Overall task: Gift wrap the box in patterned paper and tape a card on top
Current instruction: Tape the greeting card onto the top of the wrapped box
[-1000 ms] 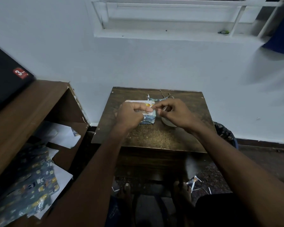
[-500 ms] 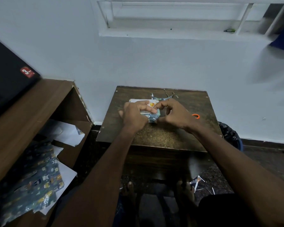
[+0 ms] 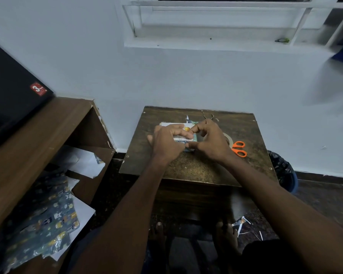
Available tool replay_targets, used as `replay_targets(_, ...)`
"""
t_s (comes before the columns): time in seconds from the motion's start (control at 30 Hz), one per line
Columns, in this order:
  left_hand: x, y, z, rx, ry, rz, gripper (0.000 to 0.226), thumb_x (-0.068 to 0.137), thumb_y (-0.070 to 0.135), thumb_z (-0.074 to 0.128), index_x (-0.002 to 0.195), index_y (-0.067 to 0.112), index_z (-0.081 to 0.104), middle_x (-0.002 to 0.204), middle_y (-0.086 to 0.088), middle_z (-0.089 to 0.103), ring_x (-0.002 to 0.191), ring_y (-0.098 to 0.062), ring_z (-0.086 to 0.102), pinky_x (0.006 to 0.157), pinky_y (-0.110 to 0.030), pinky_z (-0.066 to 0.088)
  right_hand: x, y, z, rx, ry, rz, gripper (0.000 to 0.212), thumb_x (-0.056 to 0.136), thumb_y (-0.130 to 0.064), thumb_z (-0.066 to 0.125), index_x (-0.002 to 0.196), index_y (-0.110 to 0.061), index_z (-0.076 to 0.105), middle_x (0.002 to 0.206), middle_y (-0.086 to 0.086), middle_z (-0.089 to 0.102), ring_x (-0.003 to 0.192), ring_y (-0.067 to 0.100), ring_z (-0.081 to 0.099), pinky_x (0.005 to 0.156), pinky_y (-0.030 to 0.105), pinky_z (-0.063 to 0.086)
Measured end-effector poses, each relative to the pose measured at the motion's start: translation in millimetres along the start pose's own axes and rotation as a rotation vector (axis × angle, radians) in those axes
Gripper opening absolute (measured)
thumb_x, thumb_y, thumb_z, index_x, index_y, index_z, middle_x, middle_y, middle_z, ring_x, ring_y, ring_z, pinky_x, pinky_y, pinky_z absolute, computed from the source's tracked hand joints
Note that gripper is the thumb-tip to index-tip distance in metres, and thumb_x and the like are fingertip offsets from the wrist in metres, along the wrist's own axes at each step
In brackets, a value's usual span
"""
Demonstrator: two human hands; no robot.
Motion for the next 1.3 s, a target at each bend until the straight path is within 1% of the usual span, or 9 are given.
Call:
replay_targets(0.13,1,2,2,-0.027,0.046,-0.013,0.013,0.088,0.03,0.077,0.091,0.041,0.083,0.13,0.023,0.07,0.134,-0.014,0.039,0.11,-0.043,0.02,0,1,0,0.029,0.007,0.037,0.027,0.069,-0.024,0.096,0.089,-0.026,0.078,0.104,-0.002,0.059,0.091,0.005,0.047,0.069,0.023,0.037)
replay_targets(0.33,3,0,7,-0.025,0.122,0.003,0.007,0.087,0.035,0.079,0.086,0.04,0.083,0.123,0.022,0.072,0.13,-0.013,0.044,0.112,-0.051,0.024,-2,-3,-2,0.052,0.019,0.061,0.028,0.067,-0.021,0.097,0.084,-0.031,0.078,0.103,0.0,0.061,0.088,0.007,0.048,0.065,0.022,0.036)
replay_targets(0.6,4,0,12,-0.011,0.164,-0.002,0.009,0.085,0.046,0.081,0.086,0.037,0.083,0.121,0.021,0.072,0.128,-0.014,0.044,0.111,-0.053,0.024,-3,-4,-3,0.055,0.006,0.092,0.026,0.068,-0.019,0.097,0.086,-0.023,0.079,0.103,0.001,0.063,0.087,0.01,0.05,0.063,0.025,0.036)
replay_targets(0.73,5,-1,12,0.001,0.157,-0.008,0.012,0.084,0.047,0.083,0.089,0.037,0.084,0.124,0.021,0.071,0.129,-0.013,0.043,0.107,-0.048,0.025,-6,-8,-6,0.073,-0.001,0.059,0.021,0.071,-0.014,0.094,0.084,-0.019,0.078,0.086,-0.009,0.063,0.072,0.001,0.051,0.056,0.009,0.039)
replay_targets(0.83,8,-1,13,-0.003,0.153,-0.012,0.01,0.081,0.043,0.085,0.089,0.037,0.084,0.122,0.021,0.07,0.128,-0.011,0.043,0.101,-0.042,0.023,-7,-5,-7,0.089,0.013,0.041,0.026,0.069,-0.011,0.095,0.083,-0.02,0.076,0.076,-0.012,0.062,0.061,-0.003,0.05,0.052,0.009,0.039)
replay_targets(1.0,16,-5,14,-0.036,0.168,-0.028,0.012,0.08,0.04,0.087,0.09,0.035,0.083,0.118,0.02,0.071,0.125,-0.01,0.05,0.102,-0.044,0.024,-2,11,-1,0.082,0.029,0.079,0.043,0.062,-0.022,0.1,0.093,-0.026,0.07,0.095,-0.009,0.069,0.084,0.004,0.056,0.069,0.023,0.042)
replay_targets(1.13,19,-6,10,0.004,0.25,-0.061,0.017,0.087,0.029,0.082,0.102,0.035,0.08,0.121,0.019,0.067,0.119,-0.007,0.044,0.091,-0.035,0.02,1,13,-8,0.031,-0.02,0.054,0.052,0.06,-0.026,0.101,0.101,-0.023,0.069,0.099,-0.008,0.067,0.088,0.002,0.057,0.071,0.016,0.043)
replay_targets(1.2,24,-8,1,0.011,0.32,-0.145,0.024,0.094,0.027,0.072,0.116,0.036,0.075,0.13,0.015,0.06,0.127,-0.013,0.041,0.093,-0.035,0.02,2,18,-12,-0.028,0.007,0.042,0.067,0.055,-0.038,0.102,0.11,-0.028,0.064,0.112,-0.008,0.065,0.106,0.012,0.055,0.085,0.031,0.047)
replay_targets(1.3,34,-25,-6,-0.097,0.265,-0.404,0.034,0.098,0.041,0.059,0.129,0.031,0.066,0.136,0.003,0.06,0.134,-0.025,0.048,0.111,-0.045,0.031,-2,21,-13,-0.24,-0.002,0.052,0.1,0.056,-0.053,0.098,0.141,-0.029,0.053,0.14,-0.006,0.056,0.128,0.018,0.038,0.096,0.036,0.031)
Point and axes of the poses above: each hand's wrist, its own x-axis towards the middle knuckle, its own z-axis out of the palm, y = z × x, the point moved 3 cm from there along x, towards the middle knuckle
